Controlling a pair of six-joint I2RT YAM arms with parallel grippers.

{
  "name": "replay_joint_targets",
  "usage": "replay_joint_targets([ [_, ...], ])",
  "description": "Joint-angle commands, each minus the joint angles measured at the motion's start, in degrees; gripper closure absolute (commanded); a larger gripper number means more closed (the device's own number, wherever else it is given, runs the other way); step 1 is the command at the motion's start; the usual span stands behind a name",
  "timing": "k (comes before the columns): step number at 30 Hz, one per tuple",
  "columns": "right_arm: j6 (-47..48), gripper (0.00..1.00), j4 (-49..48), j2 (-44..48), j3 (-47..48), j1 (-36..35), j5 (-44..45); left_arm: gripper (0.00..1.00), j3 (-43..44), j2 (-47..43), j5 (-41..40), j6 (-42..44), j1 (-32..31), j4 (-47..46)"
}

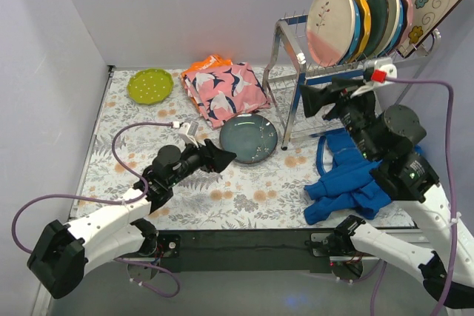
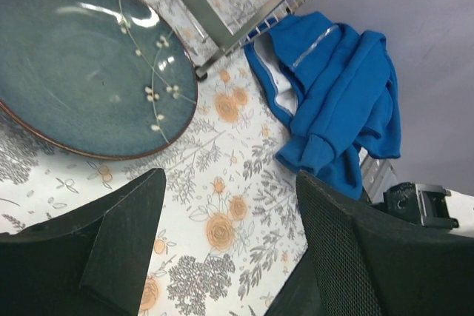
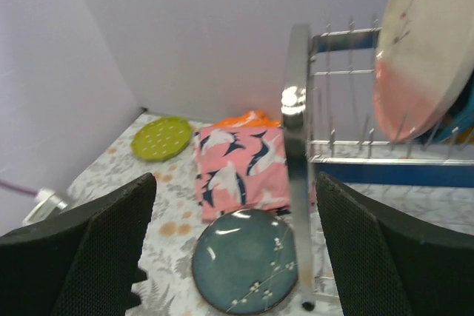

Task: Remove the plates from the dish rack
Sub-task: Unload the plate from the dish rack.

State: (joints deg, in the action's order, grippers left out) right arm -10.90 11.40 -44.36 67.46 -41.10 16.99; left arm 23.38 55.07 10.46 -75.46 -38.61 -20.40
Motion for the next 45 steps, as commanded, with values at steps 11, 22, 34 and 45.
replay_joint_targets([
  [11, 19.95, 0.09, 11.8, -25.58, 37.44, 6.11, 19.15, 0.33, -1.84, -8.66, -8.61, 3.48, -1.12, -0.6],
  [22, 11.34, 0.09, 21.12, -34.92, 50.14, 29.4, -11.44, 0.34, -1.93, -11.3, -8.7, 3.39, -1.47, 0.01],
  [34, 8.43, 0.12, 18.31, -38.96, 49.61, 35.39, -26.13, 0.35, -1.4, -9.28, -7.38, 2.95, -1.56, -0.51],
  [45, 8.96, 0.19, 15.67, -38.43, 46.71, 35.39, -27.28, 0.35, -1.58, -9.19, -7.38, 2.86, -1.56, -0.86],
])
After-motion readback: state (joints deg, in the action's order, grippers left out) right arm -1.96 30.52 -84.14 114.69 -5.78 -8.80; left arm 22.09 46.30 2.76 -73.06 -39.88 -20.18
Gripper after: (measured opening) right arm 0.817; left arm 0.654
